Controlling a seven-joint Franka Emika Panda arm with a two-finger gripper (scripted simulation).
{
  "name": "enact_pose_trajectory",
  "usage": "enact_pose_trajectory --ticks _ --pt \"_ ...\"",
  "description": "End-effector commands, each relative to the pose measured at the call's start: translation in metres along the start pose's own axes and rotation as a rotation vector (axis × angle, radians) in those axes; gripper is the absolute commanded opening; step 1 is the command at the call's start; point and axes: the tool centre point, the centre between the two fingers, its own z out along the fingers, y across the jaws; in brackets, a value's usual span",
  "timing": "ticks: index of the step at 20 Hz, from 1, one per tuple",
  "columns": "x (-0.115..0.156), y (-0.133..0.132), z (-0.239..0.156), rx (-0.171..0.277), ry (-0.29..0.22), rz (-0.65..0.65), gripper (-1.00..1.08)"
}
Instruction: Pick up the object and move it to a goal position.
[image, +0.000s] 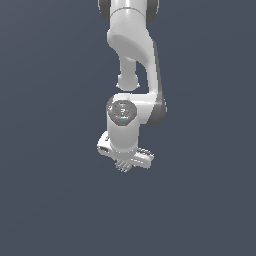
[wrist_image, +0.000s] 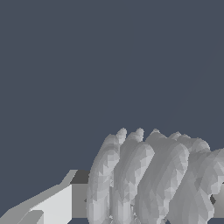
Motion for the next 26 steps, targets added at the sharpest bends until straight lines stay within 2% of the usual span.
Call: enact_pose_trajectory --ticks 1,26 --pt "-0.002 0.016 -0.023 0.0 0.001 0.001 -1.0" --pt "-0.018 0.185 -0.276 0.001 0.002 0.001 -1.0"
